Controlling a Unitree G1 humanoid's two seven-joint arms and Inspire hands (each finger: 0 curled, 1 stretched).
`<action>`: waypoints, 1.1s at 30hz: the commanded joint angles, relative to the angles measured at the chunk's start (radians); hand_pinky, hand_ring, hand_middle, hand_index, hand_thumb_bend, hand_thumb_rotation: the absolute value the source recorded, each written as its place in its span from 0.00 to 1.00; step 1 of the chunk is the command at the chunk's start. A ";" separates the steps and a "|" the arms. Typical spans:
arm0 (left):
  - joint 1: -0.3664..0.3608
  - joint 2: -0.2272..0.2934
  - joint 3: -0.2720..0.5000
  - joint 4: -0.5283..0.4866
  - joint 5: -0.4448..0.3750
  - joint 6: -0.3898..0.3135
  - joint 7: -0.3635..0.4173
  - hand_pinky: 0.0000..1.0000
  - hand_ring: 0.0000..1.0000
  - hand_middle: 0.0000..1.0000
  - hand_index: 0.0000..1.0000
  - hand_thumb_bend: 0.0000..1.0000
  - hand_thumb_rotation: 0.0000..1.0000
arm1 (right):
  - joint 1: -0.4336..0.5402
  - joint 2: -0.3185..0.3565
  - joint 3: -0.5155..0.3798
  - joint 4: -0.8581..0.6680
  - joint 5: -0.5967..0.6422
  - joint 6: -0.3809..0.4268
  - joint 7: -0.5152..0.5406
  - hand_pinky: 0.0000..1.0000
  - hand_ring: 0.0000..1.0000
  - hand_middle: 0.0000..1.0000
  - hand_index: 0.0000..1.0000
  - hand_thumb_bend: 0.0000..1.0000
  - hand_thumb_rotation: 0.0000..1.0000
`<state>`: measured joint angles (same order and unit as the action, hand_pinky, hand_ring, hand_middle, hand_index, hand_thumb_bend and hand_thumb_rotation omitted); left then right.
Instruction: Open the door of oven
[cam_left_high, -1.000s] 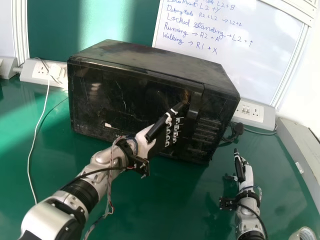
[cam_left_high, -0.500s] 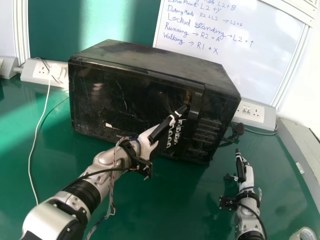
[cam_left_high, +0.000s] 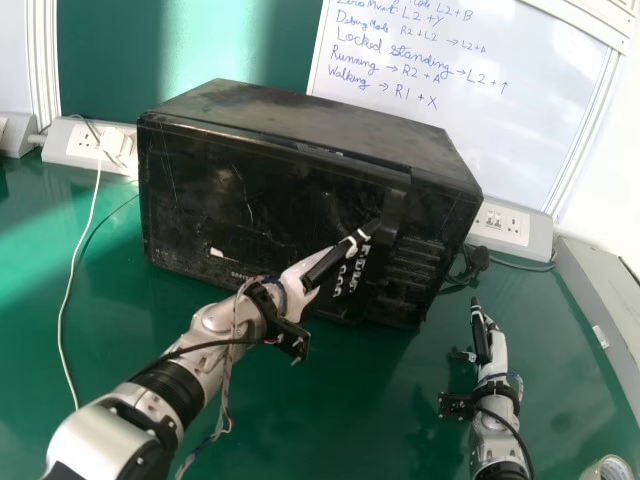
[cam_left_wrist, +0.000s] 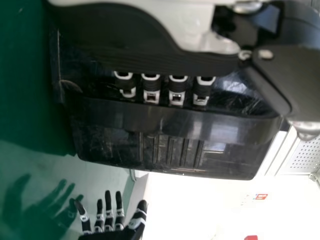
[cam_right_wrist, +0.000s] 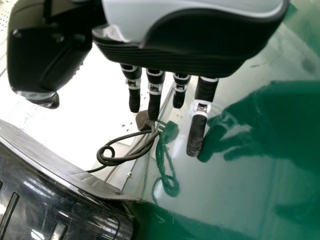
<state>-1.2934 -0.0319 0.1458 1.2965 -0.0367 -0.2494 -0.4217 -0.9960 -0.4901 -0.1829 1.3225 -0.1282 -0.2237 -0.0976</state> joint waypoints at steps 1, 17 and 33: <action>-0.020 -0.026 -0.020 0.009 0.029 -0.003 0.048 0.66 0.74 0.79 0.91 1.00 0.71 | 0.015 0.016 -0.006 0.021 0.009 0.020 0.014 0.84 0.90 0.93 0.95 0.79 1.00; -0.015 -0.067 -0.068 0.011 0.120 -0.067 0.290 0.28 0.36 0.56 0.70 0.99 0.27 | 0.015 0.014 0.011 0.021 -0.014 0.023 0.000 0.87 0.92 0.93 0.95 0.73 1.00; -0.019 -0.079 -0.107 0.011 0.159 -0.063 0.295 0.27 0.35 0.43 0.57 0.94 0.08 | 0.014 0.018 -0.007 0.021 0.002 0.022 0.009 0.83 0.90 0.93 0.95 0.77 1.00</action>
<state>-1.3015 -0.0922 0.0522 1.3047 0.1118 -0.3065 -0.1107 -1.0004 -0.4806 -0.1906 1.3223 -0.1271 -0.2213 -0.0979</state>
